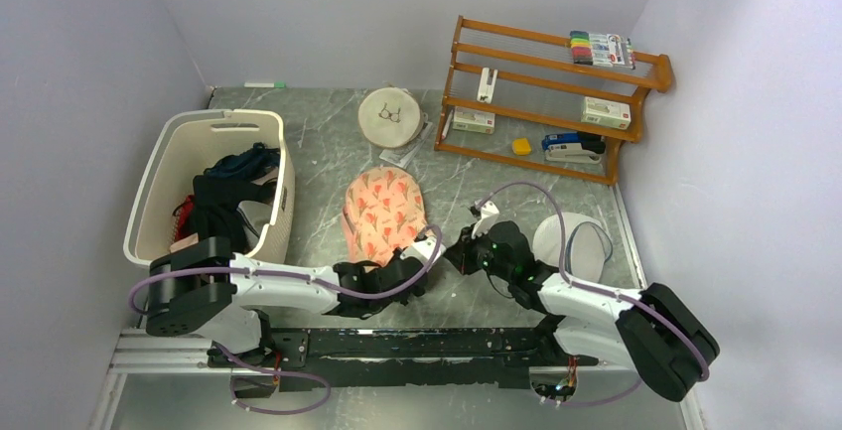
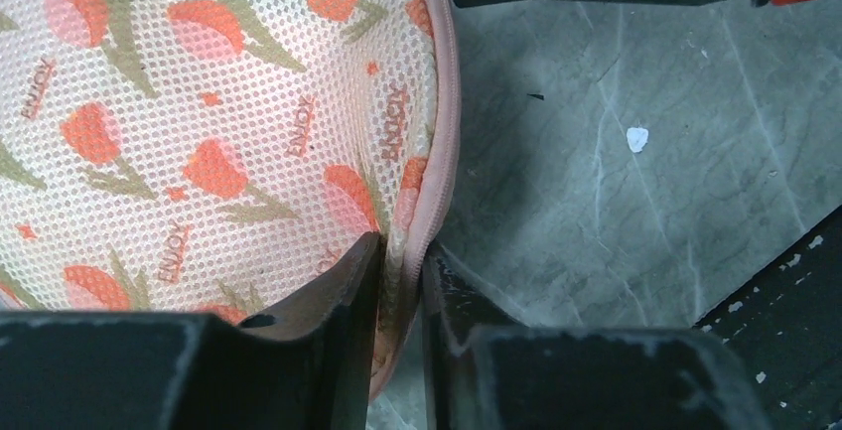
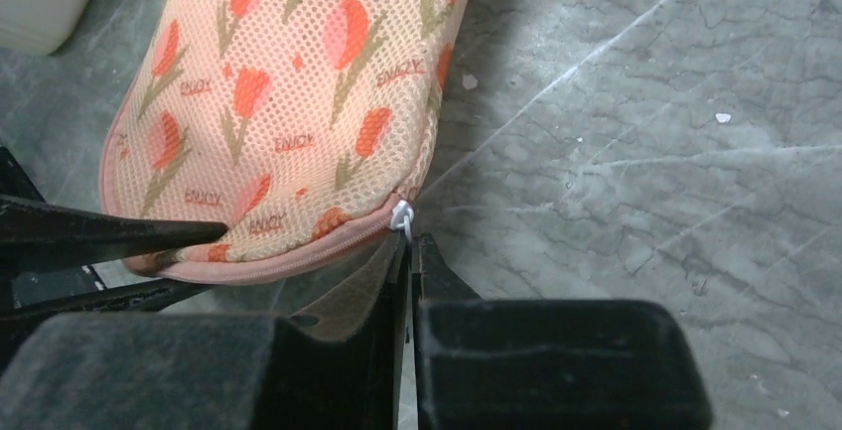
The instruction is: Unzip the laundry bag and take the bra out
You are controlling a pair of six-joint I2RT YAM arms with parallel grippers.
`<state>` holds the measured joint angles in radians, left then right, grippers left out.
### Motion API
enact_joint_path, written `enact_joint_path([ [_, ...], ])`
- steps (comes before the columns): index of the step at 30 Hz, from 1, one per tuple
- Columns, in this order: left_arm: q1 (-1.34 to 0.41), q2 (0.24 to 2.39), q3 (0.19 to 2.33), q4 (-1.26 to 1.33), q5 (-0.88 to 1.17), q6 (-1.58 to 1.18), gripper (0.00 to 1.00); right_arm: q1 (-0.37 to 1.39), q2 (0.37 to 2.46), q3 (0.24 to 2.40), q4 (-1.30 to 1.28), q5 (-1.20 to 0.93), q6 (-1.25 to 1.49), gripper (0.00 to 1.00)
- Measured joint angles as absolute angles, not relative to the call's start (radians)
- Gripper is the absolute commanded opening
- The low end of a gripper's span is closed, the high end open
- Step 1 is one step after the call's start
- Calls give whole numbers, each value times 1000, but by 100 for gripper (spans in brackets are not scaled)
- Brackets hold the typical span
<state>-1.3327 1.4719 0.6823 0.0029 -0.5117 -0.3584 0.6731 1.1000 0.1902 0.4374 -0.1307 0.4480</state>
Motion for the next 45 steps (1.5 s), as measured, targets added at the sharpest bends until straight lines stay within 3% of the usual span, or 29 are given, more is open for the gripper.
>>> enact_joint_path([
  [3, -1332, 1470, 691, -32, -498, -377, 62, 673, 1066, 183, 436, -125, 458, 11],
  [6, -1332, 1443, 693, -90, -486, -402, 76, 670, 1028, 185, 433, -105, 452, 15],
  [13, -1332, 1241, 693, -201, -482, -475, 92, 664, 1014, 267, 350, -35, 405, 28],
  [16, -1326, 1140, 693, -237, -485, -501, 99, 663, 1003, 297, 311, -12, 389, 46],
  [19, -1295, 1044, 693, -278, -481, -519, 99, 662, 983, 315, 268, 14, 380, 57],
  [28, -867, 811, 673, -320, -272, -540, 99, 662, 888, 369, 125, 113, 381, 65],
  [37, -603, 974, 590, -268, 49, -595, 96, 662, 826, 462, 4, 159, 363, 66],
  [45, -565, 1151, 601, -210, 75, -586, 92, 662, 727, 459, -65, 144, 355, 65],
])
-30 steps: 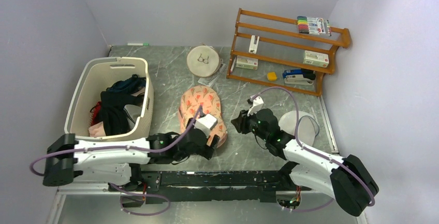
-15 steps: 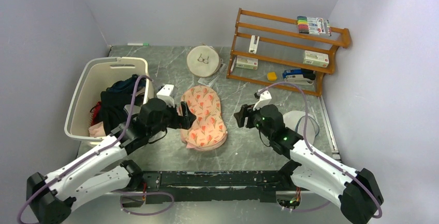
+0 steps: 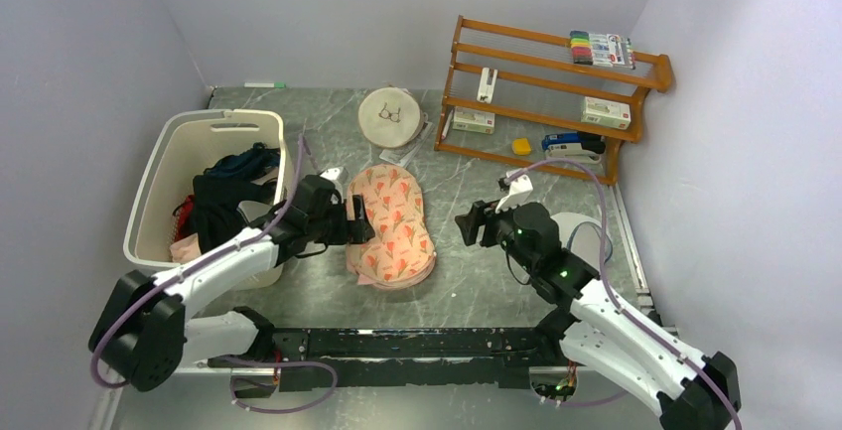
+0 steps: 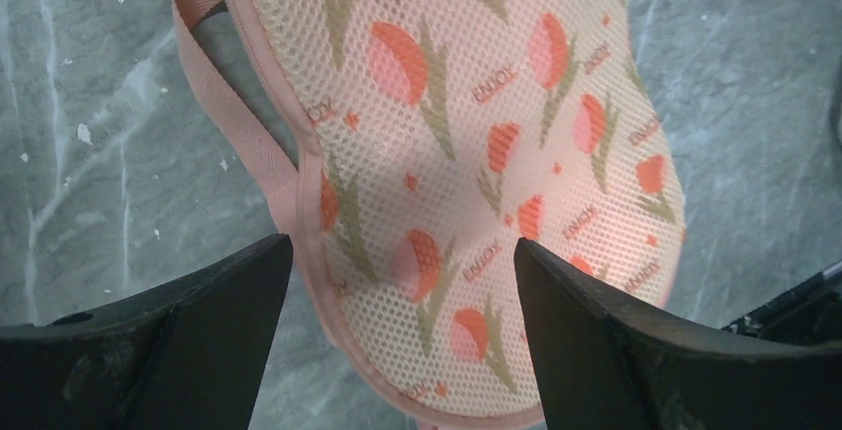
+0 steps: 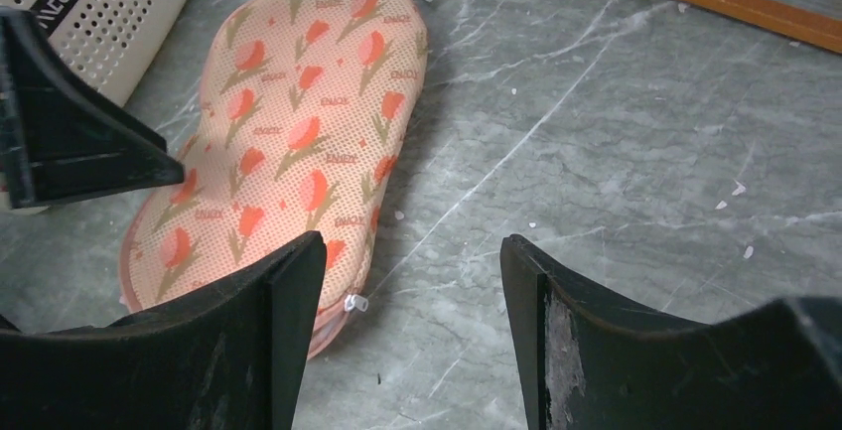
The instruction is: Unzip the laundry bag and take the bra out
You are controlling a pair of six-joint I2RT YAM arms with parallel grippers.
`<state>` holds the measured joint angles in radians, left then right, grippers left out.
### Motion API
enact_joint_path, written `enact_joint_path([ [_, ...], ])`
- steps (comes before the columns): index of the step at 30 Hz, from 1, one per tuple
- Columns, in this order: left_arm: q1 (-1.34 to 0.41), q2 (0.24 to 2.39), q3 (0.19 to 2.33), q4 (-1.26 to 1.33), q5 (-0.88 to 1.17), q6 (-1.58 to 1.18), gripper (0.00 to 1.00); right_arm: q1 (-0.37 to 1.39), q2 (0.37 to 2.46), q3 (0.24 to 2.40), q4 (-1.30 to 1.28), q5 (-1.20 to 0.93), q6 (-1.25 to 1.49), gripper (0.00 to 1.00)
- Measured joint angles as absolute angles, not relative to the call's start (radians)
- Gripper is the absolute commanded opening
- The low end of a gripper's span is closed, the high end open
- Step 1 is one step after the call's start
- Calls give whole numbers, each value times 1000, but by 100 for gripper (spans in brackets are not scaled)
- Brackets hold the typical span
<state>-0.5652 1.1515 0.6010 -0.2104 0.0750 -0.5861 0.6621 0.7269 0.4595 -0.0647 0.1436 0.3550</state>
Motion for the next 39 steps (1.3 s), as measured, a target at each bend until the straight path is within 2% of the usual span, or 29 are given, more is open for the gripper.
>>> enact_joint_path([
  [13, -516, 1396, 747, -143, 1, -519, 76, 662, 575, 451, -116, 146, 340, 66],
  [20, -499, 1476, 800, -130, 1, -505, 64, 662, 560, 439, -118, 146, 339, 66],
  [25, -499, 1478, 809, -128, 0, -500, 36, 662, 556, 435, -118, 146, 336, 66],
  [32, -498, 1442, 811, -132, 27, -504, 12, 662, 555, 435, -118, 146, 332, 66],
  [34, -498, 1421, 820, -134, 57, -507, 7, 662, 550, 434, -118, 147, 332, 66],
  [39, -499, 1416, 920, -148, 166, -528, 9, 662, 513, 430, -119, 149, 333, 66],
])
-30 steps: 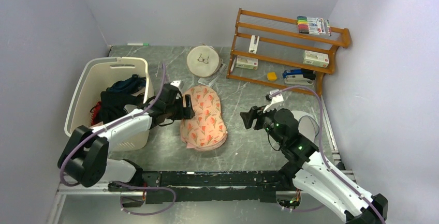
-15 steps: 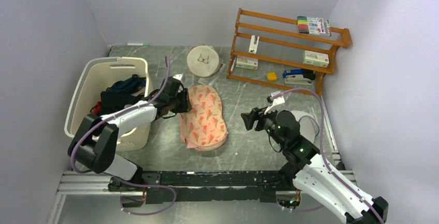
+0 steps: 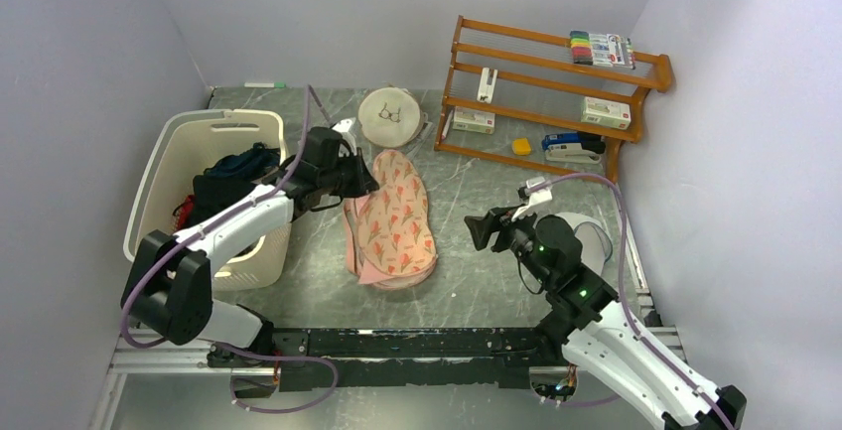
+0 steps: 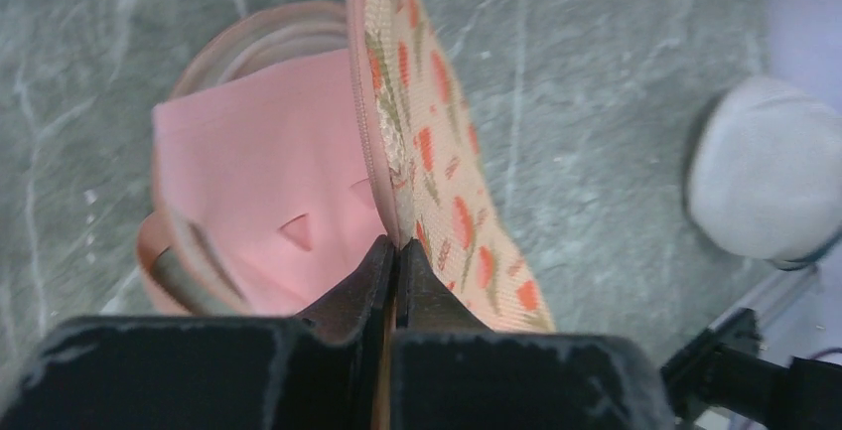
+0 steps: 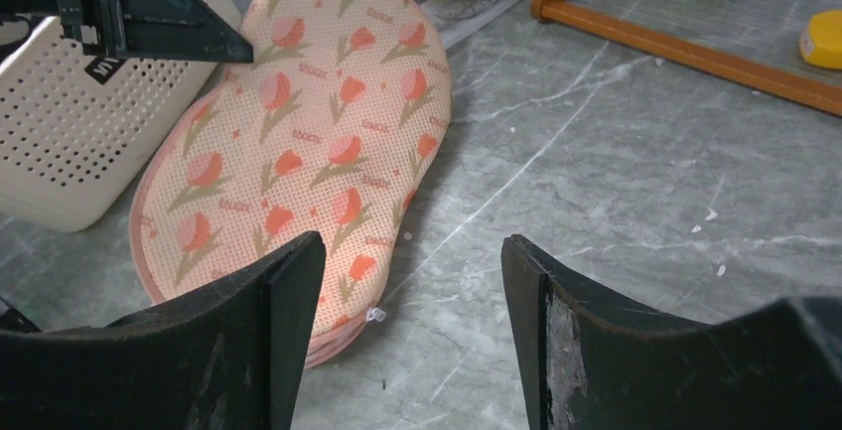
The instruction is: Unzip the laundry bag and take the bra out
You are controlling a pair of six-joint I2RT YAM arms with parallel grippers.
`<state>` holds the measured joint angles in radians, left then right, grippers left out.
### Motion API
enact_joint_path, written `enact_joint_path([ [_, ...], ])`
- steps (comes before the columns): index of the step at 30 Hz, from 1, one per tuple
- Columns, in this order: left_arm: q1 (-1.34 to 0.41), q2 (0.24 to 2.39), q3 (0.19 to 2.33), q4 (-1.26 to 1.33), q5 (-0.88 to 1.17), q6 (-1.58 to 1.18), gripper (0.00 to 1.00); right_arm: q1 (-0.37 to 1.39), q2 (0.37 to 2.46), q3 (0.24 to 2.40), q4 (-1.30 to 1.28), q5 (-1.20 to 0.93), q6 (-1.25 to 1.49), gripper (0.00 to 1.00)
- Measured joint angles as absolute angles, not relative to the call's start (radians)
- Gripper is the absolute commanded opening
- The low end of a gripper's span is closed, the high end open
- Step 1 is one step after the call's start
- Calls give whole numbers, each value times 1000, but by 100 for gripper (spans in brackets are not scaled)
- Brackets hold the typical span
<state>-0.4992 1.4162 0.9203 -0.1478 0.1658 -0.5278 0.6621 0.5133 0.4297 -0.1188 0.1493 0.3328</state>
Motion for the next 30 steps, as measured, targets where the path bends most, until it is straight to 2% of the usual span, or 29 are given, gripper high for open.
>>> enact_joint_path([
  [12, -567, 1475, 1084, -106, 328, -640, 10, 662, 425, 411, -120, 158, 336, 66],
  [30, -810, 1973, 1416, 60, 341, -759, 11, 662, 283, 393, -161, 365, 386, 68],
])
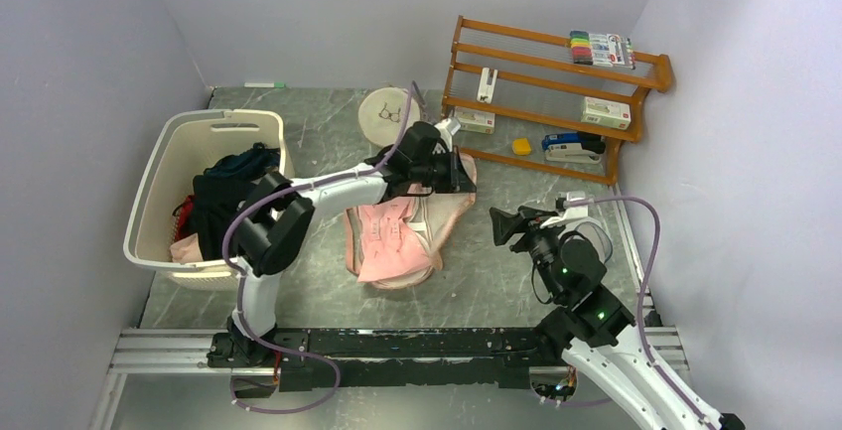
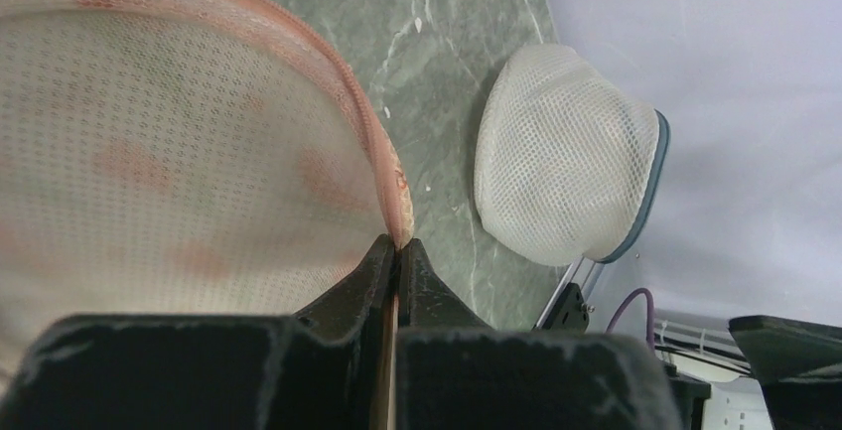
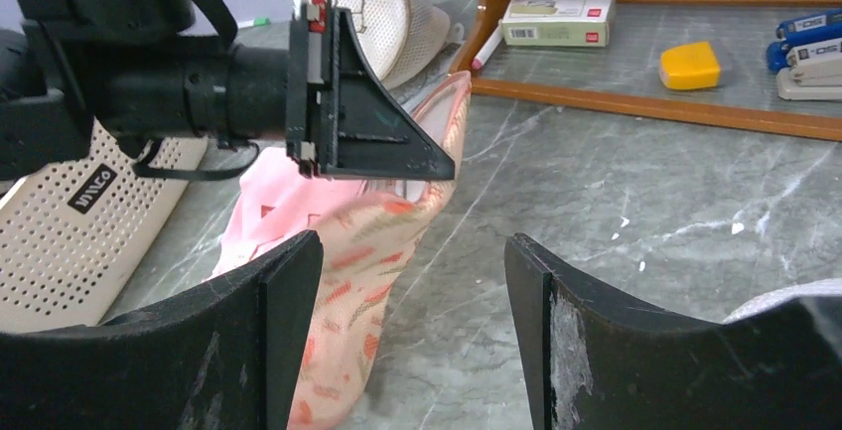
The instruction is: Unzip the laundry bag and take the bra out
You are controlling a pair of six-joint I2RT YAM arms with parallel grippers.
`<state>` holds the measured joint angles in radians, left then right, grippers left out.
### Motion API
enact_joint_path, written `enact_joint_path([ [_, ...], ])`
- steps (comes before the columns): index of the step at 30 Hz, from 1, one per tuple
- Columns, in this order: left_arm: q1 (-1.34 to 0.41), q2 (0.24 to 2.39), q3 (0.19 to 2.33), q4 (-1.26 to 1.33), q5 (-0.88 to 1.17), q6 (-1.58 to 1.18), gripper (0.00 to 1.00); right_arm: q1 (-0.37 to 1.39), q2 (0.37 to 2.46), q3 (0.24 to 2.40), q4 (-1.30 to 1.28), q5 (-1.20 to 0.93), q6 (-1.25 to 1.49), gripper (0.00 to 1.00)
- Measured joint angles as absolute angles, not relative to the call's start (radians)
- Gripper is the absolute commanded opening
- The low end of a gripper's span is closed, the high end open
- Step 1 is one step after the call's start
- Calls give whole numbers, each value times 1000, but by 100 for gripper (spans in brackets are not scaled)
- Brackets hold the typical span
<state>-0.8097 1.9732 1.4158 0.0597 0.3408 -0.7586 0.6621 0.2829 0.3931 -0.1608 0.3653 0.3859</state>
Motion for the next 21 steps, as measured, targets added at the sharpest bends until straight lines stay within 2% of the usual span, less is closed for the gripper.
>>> enact_joint_path([
  [4, -830, 2027, 1429, 114, 339, -799, 20, 662, 258, 385, -172, 393, 392, 69],
  [9, -856, 2093, 1486, 147, 336, -820, 50, 663, 241, 383, -183, 419, 398, 69],
  [11, -863, 2099, 1494, 147, 336, -813, 58, 664, 239, 383, -186, 426, 401, 69],
  [14, -868, 2085, 1486, 147, 334, -781, 64, 666, 239, 383, -187, 434, 403, 70],
  [16, -868, 2054, 1464, 130, 332, -740, 75, 667, 239, 382, -187, 437, 404, 70],
  [21, -867, 1889, 1378, 38, 315, -612, 80, 669, 239, 382, -188, 443, 404, 71],
])
